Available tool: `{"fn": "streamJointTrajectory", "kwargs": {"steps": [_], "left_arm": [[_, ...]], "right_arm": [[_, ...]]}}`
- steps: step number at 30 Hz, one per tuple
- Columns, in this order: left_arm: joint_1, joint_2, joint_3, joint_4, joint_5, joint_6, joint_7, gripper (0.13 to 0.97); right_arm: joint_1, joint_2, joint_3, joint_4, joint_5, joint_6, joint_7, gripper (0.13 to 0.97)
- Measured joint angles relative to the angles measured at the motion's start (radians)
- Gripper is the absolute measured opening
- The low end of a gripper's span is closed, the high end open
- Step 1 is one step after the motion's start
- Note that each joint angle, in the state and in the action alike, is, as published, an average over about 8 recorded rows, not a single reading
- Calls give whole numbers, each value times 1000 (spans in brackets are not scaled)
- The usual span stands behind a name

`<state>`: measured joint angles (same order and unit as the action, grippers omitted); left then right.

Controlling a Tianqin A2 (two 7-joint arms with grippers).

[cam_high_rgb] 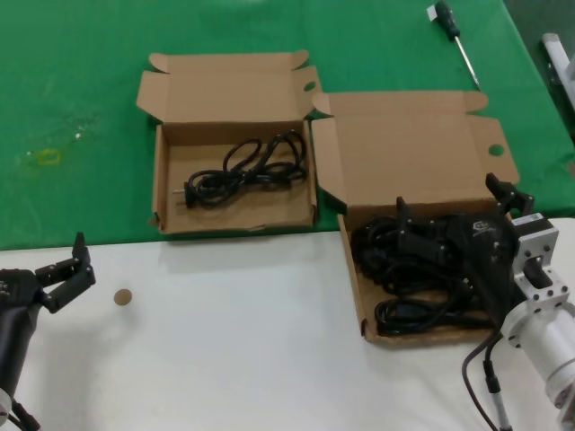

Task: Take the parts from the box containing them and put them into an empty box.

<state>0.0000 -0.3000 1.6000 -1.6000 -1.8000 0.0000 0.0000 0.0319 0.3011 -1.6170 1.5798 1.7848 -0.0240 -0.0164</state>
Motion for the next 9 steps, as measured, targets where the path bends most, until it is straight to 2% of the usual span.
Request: {"fn": "streamJointTrajectory", "kwargs": {"steps": [9], "left_arm": [[0, 0, 0, 0, 0, 0, 0, 966]], "right_arm": [[0, 0, 0, 0, 0, 0, 0, 966]]}}
